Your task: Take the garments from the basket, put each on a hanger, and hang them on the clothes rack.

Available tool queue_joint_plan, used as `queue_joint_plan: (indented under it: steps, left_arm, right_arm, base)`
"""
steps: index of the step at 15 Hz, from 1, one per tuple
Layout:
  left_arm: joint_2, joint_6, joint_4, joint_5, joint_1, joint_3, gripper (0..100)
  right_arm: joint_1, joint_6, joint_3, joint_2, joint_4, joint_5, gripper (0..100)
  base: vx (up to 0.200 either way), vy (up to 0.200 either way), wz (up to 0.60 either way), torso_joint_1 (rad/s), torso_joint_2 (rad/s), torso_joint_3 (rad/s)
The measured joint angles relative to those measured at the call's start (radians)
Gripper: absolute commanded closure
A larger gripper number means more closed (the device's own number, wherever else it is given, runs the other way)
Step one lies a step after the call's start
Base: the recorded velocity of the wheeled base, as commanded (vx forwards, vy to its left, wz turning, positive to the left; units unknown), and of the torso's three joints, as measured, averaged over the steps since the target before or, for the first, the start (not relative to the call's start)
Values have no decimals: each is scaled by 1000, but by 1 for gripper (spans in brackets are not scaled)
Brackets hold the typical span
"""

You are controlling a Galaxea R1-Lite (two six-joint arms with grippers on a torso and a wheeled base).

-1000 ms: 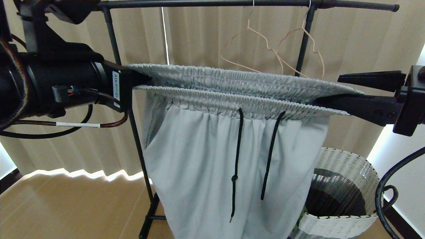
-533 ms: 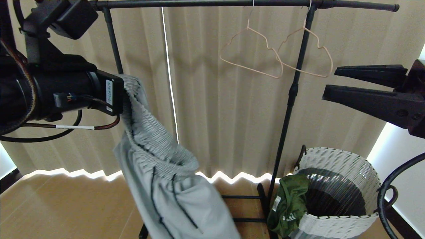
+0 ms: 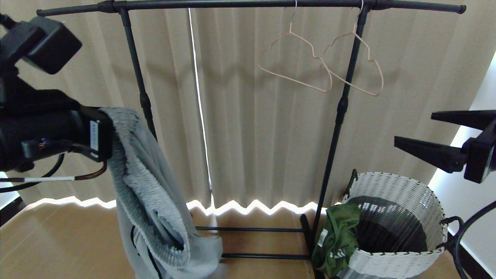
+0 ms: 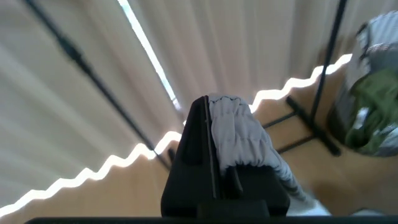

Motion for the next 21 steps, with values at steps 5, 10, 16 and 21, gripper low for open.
queue_joint_plan:
  steps: [5,10,16,21]
  left_arm:
    - [-183,21,0,-27,63,223,100]
    - [-277,17,-29,-31,122,331,100]
    - [-319,21,-68,-31,130,394,100]
    - [-326,22,-83,-31,130,399,100]
  right_arm:
    - [-166,-68,115,-73,11,-123,0]
    - [-207,-119,161,-152,10,-132,0]
    - [-224,-124,216,-194,-51,-185,0]
    - [-230,-124,226,-211,-55,-180,0]
  base:
    - [0,0,0,0,0,0]
    - [0,0,0,0,0,0]
    - [0,0,0,0,0,0]
    - [0,0,0,0,0,0]
